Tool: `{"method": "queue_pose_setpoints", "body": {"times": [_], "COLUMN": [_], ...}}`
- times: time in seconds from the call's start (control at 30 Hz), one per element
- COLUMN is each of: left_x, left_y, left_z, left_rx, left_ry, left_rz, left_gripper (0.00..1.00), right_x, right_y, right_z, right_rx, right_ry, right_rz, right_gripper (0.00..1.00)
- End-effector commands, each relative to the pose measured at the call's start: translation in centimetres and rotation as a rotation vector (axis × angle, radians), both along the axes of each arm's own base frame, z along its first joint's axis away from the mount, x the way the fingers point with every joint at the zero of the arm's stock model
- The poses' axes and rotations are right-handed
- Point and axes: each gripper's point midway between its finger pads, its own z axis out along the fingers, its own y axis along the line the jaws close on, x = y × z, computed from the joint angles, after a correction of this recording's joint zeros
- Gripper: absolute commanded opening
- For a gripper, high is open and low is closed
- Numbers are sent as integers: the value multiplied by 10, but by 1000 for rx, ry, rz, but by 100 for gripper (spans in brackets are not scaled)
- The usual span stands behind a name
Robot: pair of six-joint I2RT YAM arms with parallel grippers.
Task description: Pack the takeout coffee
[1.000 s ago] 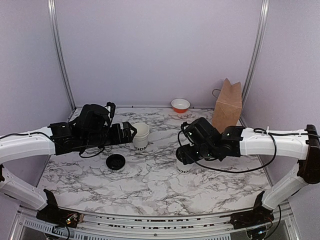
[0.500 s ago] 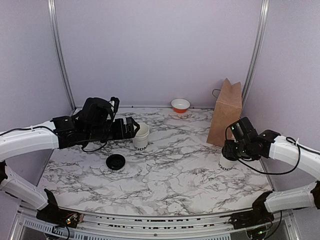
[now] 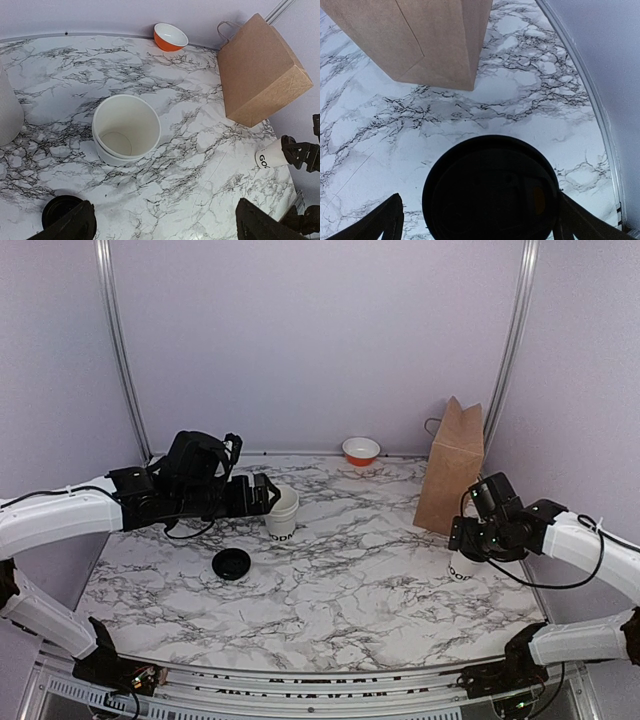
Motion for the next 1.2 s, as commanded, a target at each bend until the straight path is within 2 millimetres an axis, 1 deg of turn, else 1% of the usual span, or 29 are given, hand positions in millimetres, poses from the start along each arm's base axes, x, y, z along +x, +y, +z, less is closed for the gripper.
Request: {"method": "queue_pose_setpoints", "body": {"times": [0.0,0.07,0.23,0.37,0.47,0.57,0.67,0.73,0.77,0.8,0.87,0.9,0.97,1.07,1.17], "left_x": [-1,-3,-12,-19,-23,-26,-31,-34,-36,-37,-37,-36,-35,-31,-27], "left_y": [0,1,7,15,25,35,38,38,38,37,37,38,37,40,42], "left_z": [9,12,15,19,24,28,30,27,24,22,17,16,18,25,35], "left_rx": [0,-5,-16,-14,-10,-17,-48,-69,-73,-72,-67,-68,-79,-98,-114], "left_ry": [4,15,51,63,47,30,41,61,68,73,75,79,79,66,45], "left_rz": [-18,-17,-27,-22,-6,17,26,30,25,21,25,35,43,82,111], "left_gripper": [99,99,99,99,99,99,99,99,99,99,99,99,99,99,99], "right_x": [4,5,5,6,10,16,27,38,46,57,80,92,113,140,167], "right_y": [0,1,3,7,12,16,15,12,12,9,10,8,-5,-37,-59], "right_z": [30,37,44,59,85,119,152,171,180,193,201,203,210,217,209], "right_rx": [25,33,53,89,131,161,146,109,105,126,195,226,251,251,276], "right_ry": [-41,-48,-59,-98,-172,-267,-346,-377,-386,-407,-414,-415,-430,-455,-452], "right_rz": [-10,-8,-10,1,26,49,51,52,62,69,124,141,134,70,34], "right_gripper": [100,100,100,100,100,100,100,100,100,100,99,98,98,98,97]}}
